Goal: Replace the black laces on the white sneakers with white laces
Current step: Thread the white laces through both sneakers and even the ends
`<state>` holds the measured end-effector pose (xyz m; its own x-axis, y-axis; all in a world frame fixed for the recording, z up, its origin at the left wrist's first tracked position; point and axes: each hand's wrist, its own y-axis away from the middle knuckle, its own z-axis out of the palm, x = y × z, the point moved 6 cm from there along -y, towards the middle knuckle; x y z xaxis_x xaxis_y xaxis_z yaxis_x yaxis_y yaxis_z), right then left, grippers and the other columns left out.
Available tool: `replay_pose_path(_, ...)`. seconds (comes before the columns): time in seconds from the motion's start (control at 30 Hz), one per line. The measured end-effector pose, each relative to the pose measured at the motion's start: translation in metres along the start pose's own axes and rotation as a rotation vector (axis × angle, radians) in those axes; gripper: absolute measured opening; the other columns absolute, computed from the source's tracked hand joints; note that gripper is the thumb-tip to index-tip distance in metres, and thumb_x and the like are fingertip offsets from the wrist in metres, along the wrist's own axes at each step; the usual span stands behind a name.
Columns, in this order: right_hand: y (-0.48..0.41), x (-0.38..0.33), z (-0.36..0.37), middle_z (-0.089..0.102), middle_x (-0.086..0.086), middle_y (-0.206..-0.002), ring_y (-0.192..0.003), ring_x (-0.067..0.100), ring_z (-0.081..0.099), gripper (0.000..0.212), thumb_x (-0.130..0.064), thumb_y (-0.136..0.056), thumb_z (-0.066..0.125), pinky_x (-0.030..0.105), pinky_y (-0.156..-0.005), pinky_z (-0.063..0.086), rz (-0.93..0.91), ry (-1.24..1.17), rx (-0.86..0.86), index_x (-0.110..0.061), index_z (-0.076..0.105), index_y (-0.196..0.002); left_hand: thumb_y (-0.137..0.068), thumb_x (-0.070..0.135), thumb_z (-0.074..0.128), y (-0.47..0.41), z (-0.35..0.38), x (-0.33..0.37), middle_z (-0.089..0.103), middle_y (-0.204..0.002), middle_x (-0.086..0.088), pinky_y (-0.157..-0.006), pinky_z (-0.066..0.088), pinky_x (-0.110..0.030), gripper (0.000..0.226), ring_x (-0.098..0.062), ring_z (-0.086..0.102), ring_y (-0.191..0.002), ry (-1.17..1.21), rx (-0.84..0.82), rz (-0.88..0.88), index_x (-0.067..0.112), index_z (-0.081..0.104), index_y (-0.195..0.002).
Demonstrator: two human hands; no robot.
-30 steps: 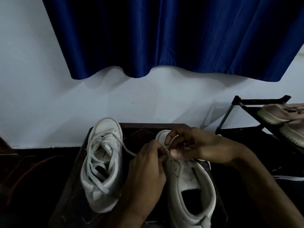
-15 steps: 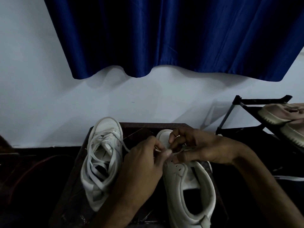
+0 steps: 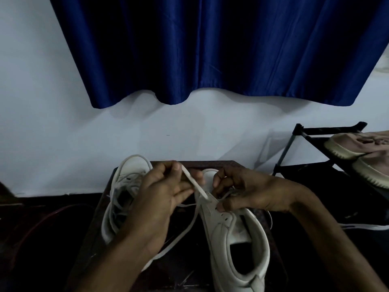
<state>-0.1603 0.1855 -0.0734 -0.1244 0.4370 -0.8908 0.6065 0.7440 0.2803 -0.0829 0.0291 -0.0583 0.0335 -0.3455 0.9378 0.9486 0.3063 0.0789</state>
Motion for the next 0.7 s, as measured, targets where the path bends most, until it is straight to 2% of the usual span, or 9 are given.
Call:
replay_pose_path(0.07,0.002,-0.004,-0.001,0.069,0.005,-0.108,-0.099,0.019,0.064,0.043,-0.019,-0.076,0.082,0.048,-0.093,0.05,-0.029,0.077,0.016,-0.019,0.057,-0.111,-0.101,0.013,0.046,0.001,0.003,-0.01,0.059,-0.064,0.0,-0.071,0.06,-0.035,0.017,-0.015,0.06,-0.06,-0.008,0.037,0.007,0.01,0.054,-0.086)
replay_pose_path(0.13,0.005,-0.012,-0.005,0.061,-0.009,-0.107,-0.101,0.008,0.058,0.037,-0.029,-0.078,0.082,0.035,-0.089,0.052,-0.083,0.281,0.096,-0.029,0.059,-0.107,-0.101,0.018,0.048,0.001,0.001,-0.016,0.055,-0.065,0.01,-0.063,0.055,-0.027,0.016,-0.007,0.051,-0.056,-0.328,0.065,0.145,0.024,0.056,-0.089)
replay_pose_path(0.2,0.006,-0.021,-0.007,0.057,-0.013,-0.102,-0.091,0.001,0.053,0.028,-0.037,-0.078,0.081,0.021,-0.079,0.048,-0.148,0.428,0.158,-0.03,0.062,-0.098,-0.1,0.029,0.049,0.004,0.008,-0.02,0.061,-0.082,0.017,-0.067,0.046,-0.019,0.01,-0.001,0.058,-0.07,-0.759,-0.016,0.279,0.033,0.055,-0.092)
replay_pose_path(0.27,0.003,-0.02,-0.005,0.062,-0.006,-0.097,-0.083,0.005,0.058,0.019,-0.034,-0.082,0.078,0.021,-0.071,0.048,-0.205,0.402,0.159,-0.021,0.067,-0.09,-0.098,0.03,0.053,0.011,0.015,-0.022,0.059,-0.096,0.016,-0.075,0.041,-0.017,0.002,0.002,0.057,-0.089,-0.989,-0.088,0.343,0.031,0.054,-0.097)
replay_pose_path(0.37,-0.008,-0.005,-0.006,0.064,-0.007,-0.093,-0.086,0.007,0.059,0.007,-0.025,-0.091,0.069,0.022,-0.074,0.045,-0.296,0.375,0.254,-0.02,0.071,-0.096,-0.097,0.026,0.055,0.014,0.019,-0.021,0.053,-0.103,0.012,-0.081,0.038,-0.022,0.003,-0.004,0.052,-0.096,-1.116,-0.083,0.386,0.027,0.053,-0.099)
replay_pose_path(0.47,-0.017,0.008,-0.002,0.059,-0.003,-0.095,-0.096,0.013,0.055,0.021,-0.03,-0.096,0.058,0.02,-0.083,0.043,-0.353,0.393,0.276,-0.026,0.073,-0.111,-0.098,0.032,0.052,0.013,0.016,-0.018,0.054,-0.101,0.01,-0.082,0.041,-0.028,0.007,-0.01,0.054,-0.096,-1.189,-0.06,0.366,0.025,0.052,-0.096)
replay_pose_path(0.57,-0.021,0.011,-0.002,0.053,0.006,-0.094,-0.094,0.012,0.053,0.031,-0.032,-0.102,0.046,0.016,-0.085,0.039,-0.278,0.314,0.271,-0.026,0.075,-0.111,-0.101,0.036,0.047,0.013,0.015,-0.013,0.052,-0.096,0.012,-0.072,0.039,-0.023,0.013,-0.008,0.055,-0.094,-1.281,-0.095,0.346,0.027,0.055,-0.098)
replay_pose_path(0.63,-0.023,0.01,-0.003,0.053,0.013,-0.098,-0.097,0.016,0.054,0.034,-0.029,-0.102,0.044,0.018,-0.087,0.041,-0.227,0.256,0.265,-0.023,0.077,-0.108,-0.101,0.036,0.047,0.015,0.013,-0.006,0.048,-0.09,0.013,-0.063,0.031,-0.019,0.014,-0.005,0.052,-0.087,-1.336,-0.118,0.349,0.029,0.059,-0.096)
replay_pose_path(0.7,-0.025,0.01,-0.003,0.053,0.018,-0.101,-0.1,0.021,0.054,0.034,-0.027,-0.101,0.044,0.02,-0.09,0.042,-0.209,0.244,0.264,-0.023,0.077,-0.106,-0.1,0.034,0.05,0.014,0.005,0.003,0.053,-0.087,0.013,-0.06,0.031,-0.018,0.014,-0.002,0.052,-0.08,-1.331,-0.126,0.322,0.03,0.061,-0.092)
